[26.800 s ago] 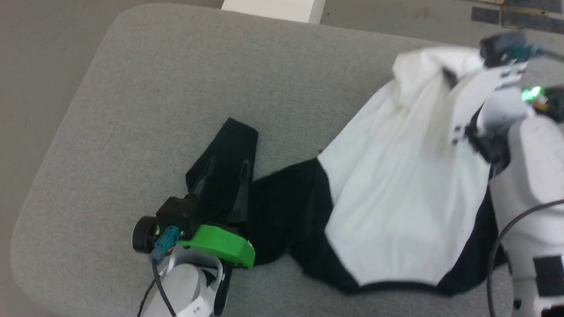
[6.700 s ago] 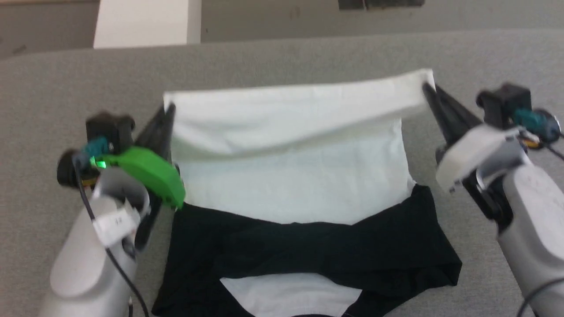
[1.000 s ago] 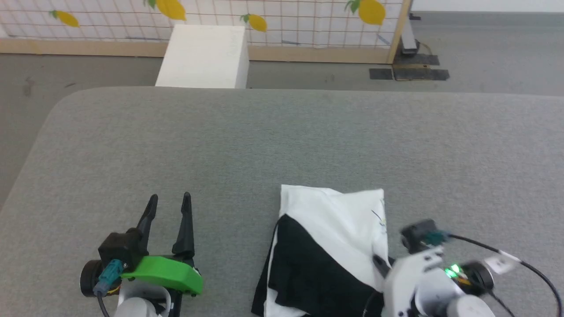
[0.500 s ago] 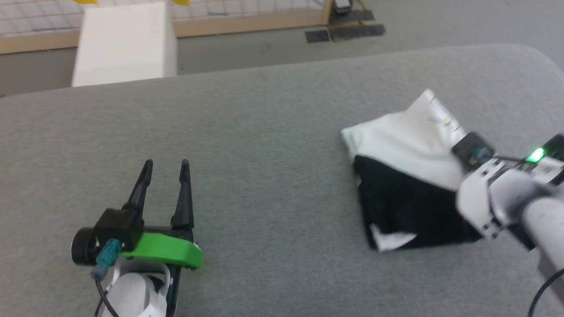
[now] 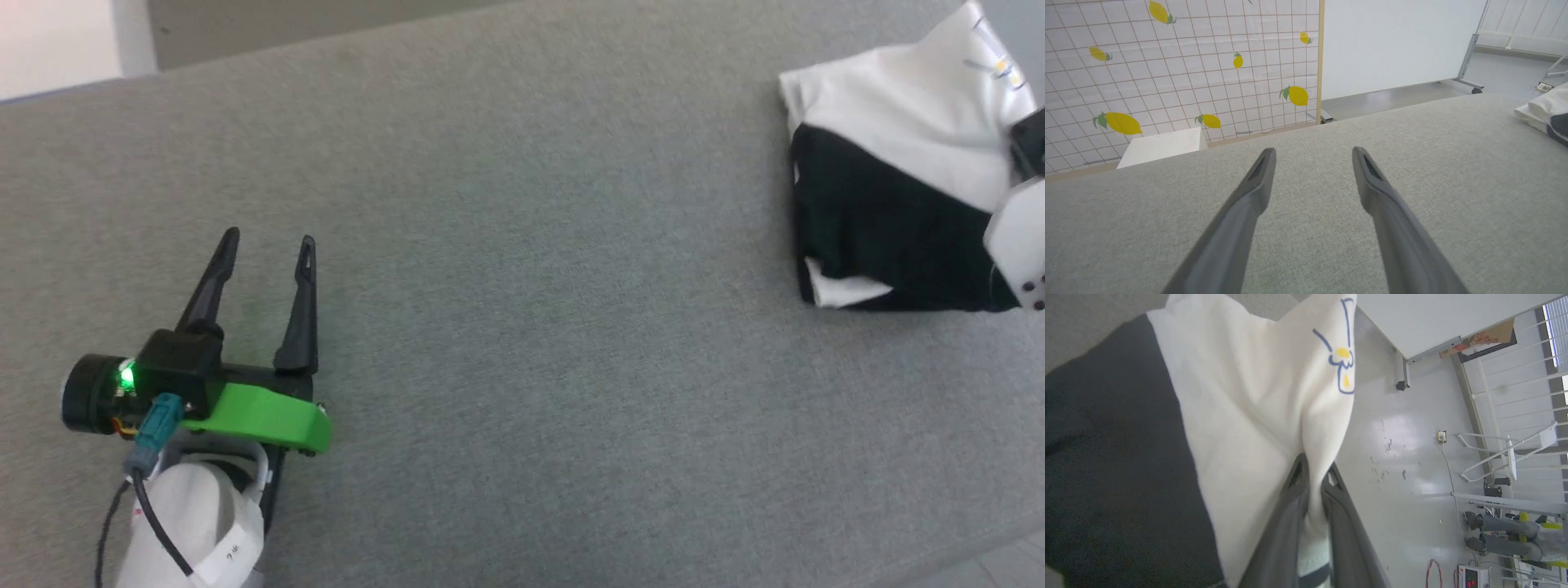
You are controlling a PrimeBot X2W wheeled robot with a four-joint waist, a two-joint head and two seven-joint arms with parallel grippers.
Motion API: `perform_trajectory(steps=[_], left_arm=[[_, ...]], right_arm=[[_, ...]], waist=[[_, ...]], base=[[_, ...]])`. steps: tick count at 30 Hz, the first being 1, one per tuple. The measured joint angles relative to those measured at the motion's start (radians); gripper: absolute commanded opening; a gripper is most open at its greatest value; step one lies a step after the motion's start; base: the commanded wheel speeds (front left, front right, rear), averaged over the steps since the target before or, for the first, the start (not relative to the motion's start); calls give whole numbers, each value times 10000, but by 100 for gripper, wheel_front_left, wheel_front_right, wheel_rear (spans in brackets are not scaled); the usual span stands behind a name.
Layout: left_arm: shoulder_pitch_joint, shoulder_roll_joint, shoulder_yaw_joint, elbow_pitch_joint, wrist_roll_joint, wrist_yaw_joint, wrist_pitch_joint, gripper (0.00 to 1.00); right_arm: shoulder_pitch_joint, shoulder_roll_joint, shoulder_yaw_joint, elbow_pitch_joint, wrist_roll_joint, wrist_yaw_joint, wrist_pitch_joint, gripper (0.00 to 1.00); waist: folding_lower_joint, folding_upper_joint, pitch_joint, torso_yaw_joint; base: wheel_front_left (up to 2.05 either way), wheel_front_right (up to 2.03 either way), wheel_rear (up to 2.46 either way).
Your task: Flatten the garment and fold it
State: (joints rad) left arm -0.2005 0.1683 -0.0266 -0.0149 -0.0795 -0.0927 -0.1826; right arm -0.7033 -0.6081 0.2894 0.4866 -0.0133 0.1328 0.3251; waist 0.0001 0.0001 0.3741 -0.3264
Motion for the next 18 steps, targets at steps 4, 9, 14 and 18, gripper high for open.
perform_trajectory(steps=[4,9,14,18], left_arm=[[-3,253,29,-447,40,0,393,100],[-4,435,15,-936,54,0,713,100],[-15,579,-13,-1154,50,-6,945,100],[-22,606,-42,-1235,48,-27,970,100]], right_arm=[[-290,293,-796,777,-541,0,-466,0],[-538,451,-1939,1544,-1129,0,-1037,0],[-791,627,-2671,2013,-1630,0,-1620,0],[-935,759,-3164,2395,-1987,0,-1868,0]], waist=[[0,0,520,-310],[0,0,1102,-509],[1,0,1487,-451],[1,0,1595,-208]], base=[[0,0,0],[0,0,0],[0,0,0],[0,0,0]])
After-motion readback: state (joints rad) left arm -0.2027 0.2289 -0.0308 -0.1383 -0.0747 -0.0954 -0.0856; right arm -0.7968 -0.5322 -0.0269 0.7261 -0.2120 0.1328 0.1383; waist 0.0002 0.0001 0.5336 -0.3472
